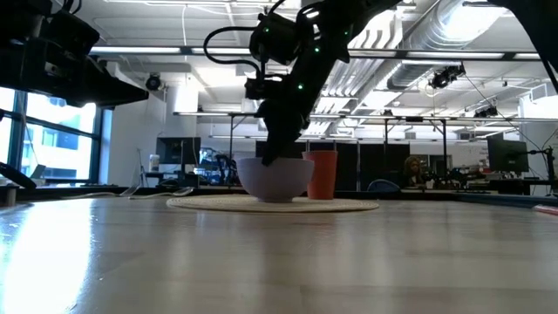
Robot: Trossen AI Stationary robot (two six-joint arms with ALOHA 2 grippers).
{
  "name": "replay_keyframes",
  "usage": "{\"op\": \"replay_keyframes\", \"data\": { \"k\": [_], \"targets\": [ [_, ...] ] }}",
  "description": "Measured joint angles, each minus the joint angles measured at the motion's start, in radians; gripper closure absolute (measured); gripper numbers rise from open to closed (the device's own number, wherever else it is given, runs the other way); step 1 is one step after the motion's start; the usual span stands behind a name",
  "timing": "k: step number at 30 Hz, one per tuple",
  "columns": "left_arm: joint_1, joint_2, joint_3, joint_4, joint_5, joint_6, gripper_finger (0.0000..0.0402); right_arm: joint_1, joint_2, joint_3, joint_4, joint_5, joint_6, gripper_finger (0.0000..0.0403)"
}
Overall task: Pick & Place Utensil
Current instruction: Put the purple bowl on the brown mat to the bottom left of the orange cup, then put the orange straw in the orange cup
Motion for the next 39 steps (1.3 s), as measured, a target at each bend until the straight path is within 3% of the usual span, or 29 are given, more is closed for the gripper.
{"op": "replay_keyframes", "data": {
  "k": [12, 20, 24, 29, 34, 39],
  "targets": [
    [0.0, 0.0, 0.0, 0.0, 0.0, 0.0, 0.0346, 0.018, -0.001, 0.027, -0.039, 0.032, 0.019, 0.0234],
    [0.0, 0.0, 0.0, 0.0, 0.0, 0.0, 0.0346, 0.061, -0.001, 0.139, -0.174, 0.065, 0.057, 0.0171],
    [0.0, 0.0, 0.0, 0.0, 0.0, 0.0, 0.0346, 0.112, -0.002, 0.225, -0.38, 0.061, 0.139, 0.0162],
    [0.0, 0.0, 0.0, 0.0, 0.0, 0.0, 0.0346, 0.21, -0.003, 0.273, -0.69, 0.062, 0.357, 0.0166],
    [0.0, 0.0, 0.0, 0.0, 0.0, 0.0, 0.0346, 0.307, -0.003, 0.21, -0.894, 0.045, 0.579, 0.0166],
    [0.0, 0.0, 0.0, 0.0, 0.0, 0.0, 0.0346, 0.382, -0.003, 0.099, -0.972, -0.017, 0.721, 0.0167]
  ]
}}
